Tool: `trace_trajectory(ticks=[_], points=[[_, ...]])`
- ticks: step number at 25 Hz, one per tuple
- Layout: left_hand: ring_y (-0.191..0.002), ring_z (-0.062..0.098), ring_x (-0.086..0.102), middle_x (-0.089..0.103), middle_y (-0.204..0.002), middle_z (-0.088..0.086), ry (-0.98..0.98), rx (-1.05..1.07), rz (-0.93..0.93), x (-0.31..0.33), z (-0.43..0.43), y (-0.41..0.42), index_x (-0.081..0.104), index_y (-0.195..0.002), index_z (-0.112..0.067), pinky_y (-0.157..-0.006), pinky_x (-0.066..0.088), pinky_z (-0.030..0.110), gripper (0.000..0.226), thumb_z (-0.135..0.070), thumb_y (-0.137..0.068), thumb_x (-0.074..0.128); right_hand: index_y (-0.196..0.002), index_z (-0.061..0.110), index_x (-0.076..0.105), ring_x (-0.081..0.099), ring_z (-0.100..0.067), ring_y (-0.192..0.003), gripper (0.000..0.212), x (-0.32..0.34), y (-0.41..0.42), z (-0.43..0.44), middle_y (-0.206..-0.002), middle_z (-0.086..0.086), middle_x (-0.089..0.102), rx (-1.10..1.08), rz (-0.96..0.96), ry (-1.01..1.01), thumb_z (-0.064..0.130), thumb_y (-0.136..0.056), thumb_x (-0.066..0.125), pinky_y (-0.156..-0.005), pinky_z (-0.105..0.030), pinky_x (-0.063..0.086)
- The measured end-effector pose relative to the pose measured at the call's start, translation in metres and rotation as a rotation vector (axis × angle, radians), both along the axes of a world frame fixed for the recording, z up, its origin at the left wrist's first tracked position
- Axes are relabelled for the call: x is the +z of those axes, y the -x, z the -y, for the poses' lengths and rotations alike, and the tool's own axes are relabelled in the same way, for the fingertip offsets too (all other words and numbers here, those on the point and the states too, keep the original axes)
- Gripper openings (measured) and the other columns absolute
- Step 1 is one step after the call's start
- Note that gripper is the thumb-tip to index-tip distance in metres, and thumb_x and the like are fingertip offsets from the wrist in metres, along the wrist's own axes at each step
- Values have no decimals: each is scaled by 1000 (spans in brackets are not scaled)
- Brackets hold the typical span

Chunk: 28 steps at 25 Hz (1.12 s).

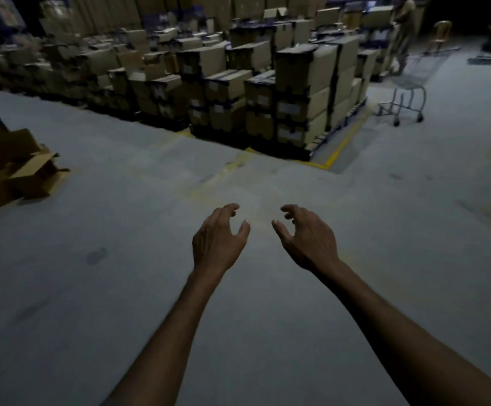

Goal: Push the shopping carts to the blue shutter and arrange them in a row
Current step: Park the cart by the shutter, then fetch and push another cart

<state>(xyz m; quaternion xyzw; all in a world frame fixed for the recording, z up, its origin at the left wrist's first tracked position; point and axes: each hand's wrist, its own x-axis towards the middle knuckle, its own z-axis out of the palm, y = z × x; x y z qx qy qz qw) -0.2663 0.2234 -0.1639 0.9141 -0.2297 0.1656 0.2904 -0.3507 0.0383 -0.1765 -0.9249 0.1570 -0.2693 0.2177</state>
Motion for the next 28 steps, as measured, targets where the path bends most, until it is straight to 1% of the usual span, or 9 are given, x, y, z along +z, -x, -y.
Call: trace_trajectory(ticks=[4,6,9,12,14,17,21,25,28], points=[[-106,10,63,64,-121,-16,4,-99,44,-6,69,-24,54,-130,-37,-80,52,30,42,-57,-94,55,-129,32,56,61,-12,-106,43,-7,-8,56,-115,11,68,-83,21,4,59,-97,50,-83,-35,50],[-110,13,61,64,-123,-11,-21,-150,106,-9,115,-35,56,-131,-33,-84,50,33,45,-59,-94,54,-127,29,58,60,-14,-106,42,-11,-14,96,-113,10,68,-127,49,17,57,-97,51,-83,-35,49],[-119,17,57,62,-130,-6,-64,-221,213,-14,189,-51,54,-136,-29,-91,47,37,49,-55,-94,56,-123,25,61,60,-18,-103,40,-14,-25,167,-109,5,70,-198,87,118,54,-96,54,-80,-36,47],[-122,18,55,60,-132,-5,-68,-242,218,-20,262,-68,51,-138,-29,-94,45,38,51,-50,-93,59,-120,22,63,61,-20,-100,39,-16,-34,238,-108,2,70,-248,75,216,52,-96,54,-78,-37,47],[-122,18,54,60,-132,-5,-50,-249,207,-22,316,-78,52,-139,-28,-95,44,38,51,-46,-92,62,-120,22,63,60,-21,-100,41,-17,-40,288,-109,1,70,-267,54,238,53,-97,52,-78,-37,46],[-124,18,53,60,-133,-4,-39,-261,220,-20,387,-89,53,-138,-28,-96,44,38,51,-46,-92,62,-121,21,63,60,-21,-100,41,-17,-52,357,-109,0,69,-281,31,253,53,-96,52,-78,-36,45],[-124,17,53,61,-132,-5,-34,-281,223,-19,460,-115,55,-136,-27,-94,44,36,49,-48,-92,61,-120,23,63,58,-21,-103,40,-13,-80,432,-109,2,69,-324,52,192,53,-95,54,-79,-36,43],[-124,17,53,61,-132,-6,-68,-333,246,-22,528,-170,56,-136,-28,-92,44,35,51,-56,-93,61,-121,24,62,57,-21,-104,40,-17,-127,499,-108,3,68,-341,66,159,53,-95,54,-80,-37,43],[-122,18,54,62,-130,-6,-90,-354,264,-29,582,-229,58,-133,-29,-89,44,35,50,-57,-92,62,-121,24,62,57,-22,-104,40,-23,-176,549,-109,3,68,-364,49,175,53,-94,55,-80,-38,43]])
